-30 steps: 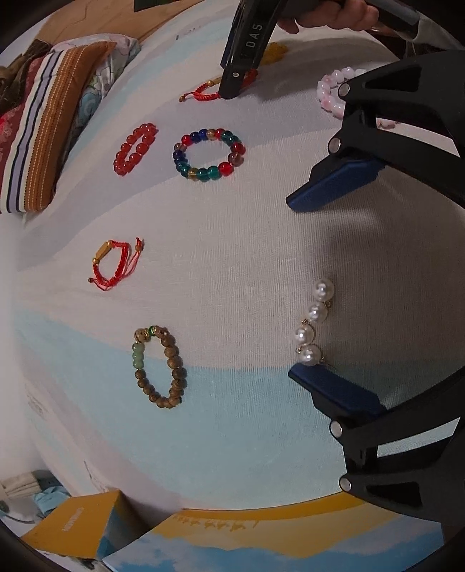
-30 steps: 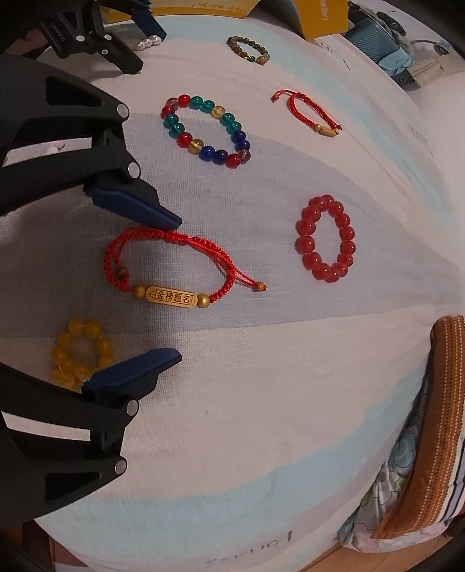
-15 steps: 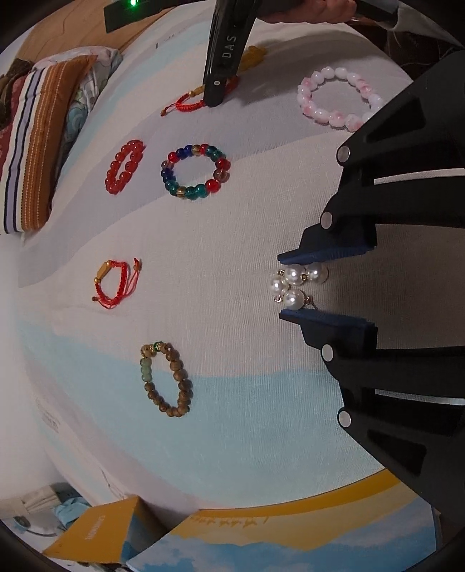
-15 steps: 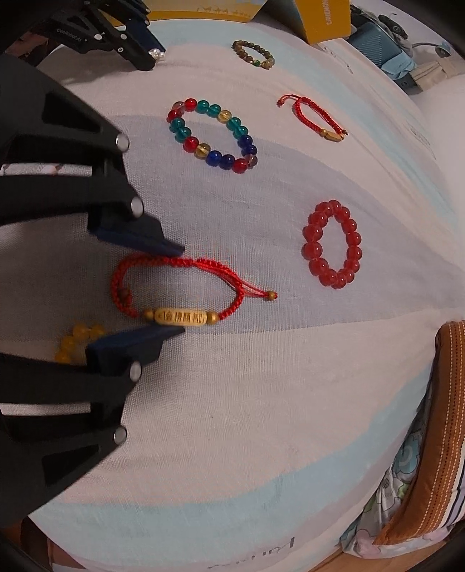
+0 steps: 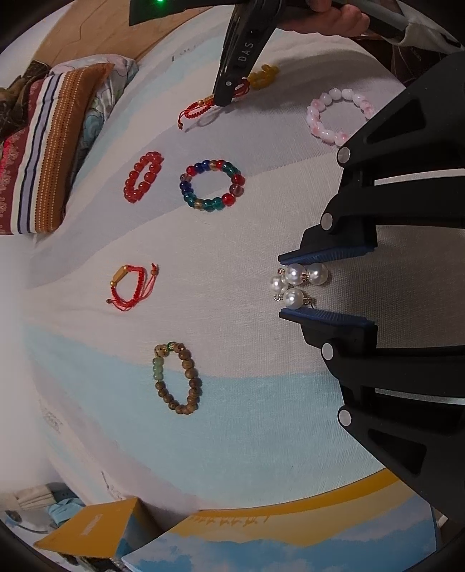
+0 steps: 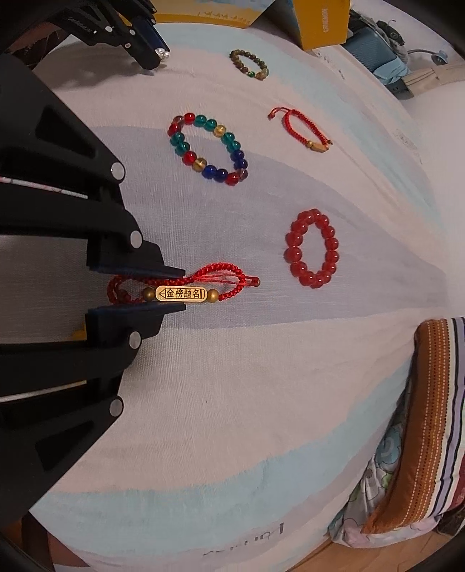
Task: Organize jewelry
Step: 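Carry the pearl string and red cord bracelet over the white box with both tools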
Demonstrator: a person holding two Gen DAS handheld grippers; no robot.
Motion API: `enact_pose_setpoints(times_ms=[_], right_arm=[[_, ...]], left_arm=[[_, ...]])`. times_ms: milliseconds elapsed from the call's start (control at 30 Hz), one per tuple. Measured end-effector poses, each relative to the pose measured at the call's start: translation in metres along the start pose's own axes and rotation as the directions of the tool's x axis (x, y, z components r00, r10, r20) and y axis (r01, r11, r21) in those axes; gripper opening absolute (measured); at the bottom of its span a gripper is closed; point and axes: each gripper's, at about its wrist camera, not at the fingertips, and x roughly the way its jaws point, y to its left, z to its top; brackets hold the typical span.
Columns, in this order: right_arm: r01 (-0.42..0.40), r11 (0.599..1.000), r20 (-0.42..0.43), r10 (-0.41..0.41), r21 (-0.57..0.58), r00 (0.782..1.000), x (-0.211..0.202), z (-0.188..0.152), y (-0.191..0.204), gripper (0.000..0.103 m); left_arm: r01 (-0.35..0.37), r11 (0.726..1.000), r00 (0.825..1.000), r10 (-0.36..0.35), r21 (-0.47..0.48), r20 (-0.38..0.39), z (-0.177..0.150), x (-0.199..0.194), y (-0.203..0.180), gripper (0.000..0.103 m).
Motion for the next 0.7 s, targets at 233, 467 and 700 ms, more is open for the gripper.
enact_pose_setpoints(times_ms=[233,467,700], right_arm=[[0.0,1.0,0.015,0.0,0.003,1.0,-0.004,-0.001,-0.004,0.012],[0.008,1.0,0.049,-0.008,0.003,0.999,-0.014,-0.006,-0.004,0.012],[0.011,1.0,0.069,-0.013,0.028,0.998,-0.027,-0.008,-0.006,0.012]], left_arm=[[-0.001,1.0,1.0,0.002,-0.003,0.014,0.002,-0.005,0.001,0.024],[-0.019,1.0,0.999,0.019,0.002,0.034,0.002,-0.01,-0.001,0.024],[-0.06,0.998,0.996,0.061,-0.017,0.065,0.009,-0.026,0.004,0.024]])
